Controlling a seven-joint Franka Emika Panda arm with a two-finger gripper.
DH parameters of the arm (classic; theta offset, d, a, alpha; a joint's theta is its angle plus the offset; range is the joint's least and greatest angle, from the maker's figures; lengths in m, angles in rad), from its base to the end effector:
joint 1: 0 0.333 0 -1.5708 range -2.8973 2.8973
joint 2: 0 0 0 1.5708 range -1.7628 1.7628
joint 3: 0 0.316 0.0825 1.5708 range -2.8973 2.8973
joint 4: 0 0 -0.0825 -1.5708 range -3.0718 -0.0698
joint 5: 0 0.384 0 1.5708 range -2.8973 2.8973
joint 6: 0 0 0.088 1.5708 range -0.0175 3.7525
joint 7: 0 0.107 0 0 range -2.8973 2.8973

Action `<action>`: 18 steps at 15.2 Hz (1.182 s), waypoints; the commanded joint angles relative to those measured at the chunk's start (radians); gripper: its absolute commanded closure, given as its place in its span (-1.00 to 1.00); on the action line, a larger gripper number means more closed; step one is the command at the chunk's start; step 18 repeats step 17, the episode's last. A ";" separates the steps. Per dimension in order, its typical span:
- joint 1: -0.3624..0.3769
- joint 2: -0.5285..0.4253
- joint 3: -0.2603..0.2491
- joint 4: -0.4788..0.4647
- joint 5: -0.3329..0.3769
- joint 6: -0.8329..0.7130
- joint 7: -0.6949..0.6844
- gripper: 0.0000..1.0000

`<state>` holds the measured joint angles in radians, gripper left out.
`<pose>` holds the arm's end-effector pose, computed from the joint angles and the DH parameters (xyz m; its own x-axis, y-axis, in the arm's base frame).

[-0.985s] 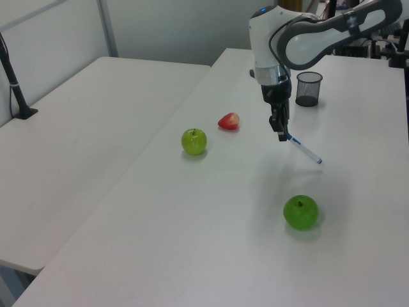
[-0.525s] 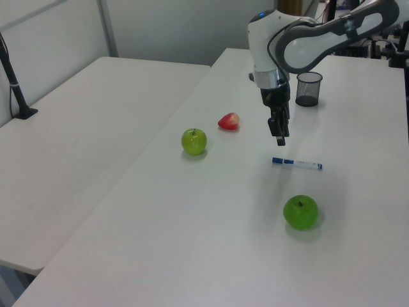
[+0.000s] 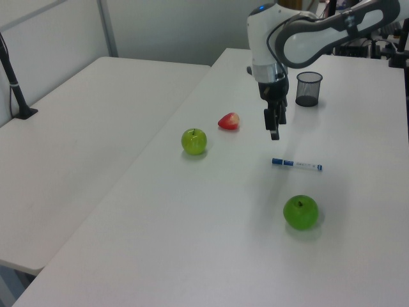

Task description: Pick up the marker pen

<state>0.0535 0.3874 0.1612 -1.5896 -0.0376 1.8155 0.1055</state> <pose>0.6386 0.1240 0.4014 0.9810 0.1133 -0.1575 0.1132 -0.9935 -0.0095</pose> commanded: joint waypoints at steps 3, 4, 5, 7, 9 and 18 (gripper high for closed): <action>-0.018 -0.163 -0.011 -0.007 -0.044 -0.010 0.016 -1.00; -0.036 -0.198 -0.011 -0.006 -0.050 -0.043 0.004 -1.00; -0.059 -0.237 -0.011 -0.004 -0.053 -0.086 -0.003 -1.00; -0.090 -0.310 -0.009 -0.006 -0.051 -0.157 -0.024 -1.00; -0.112 -0.367 -0.009 -0.010 -0.050 -0.224 -0.050 -1.00; -0.147 -0.407 -0.015 -0.007 -0.038 -0.269 -0.062 -1.00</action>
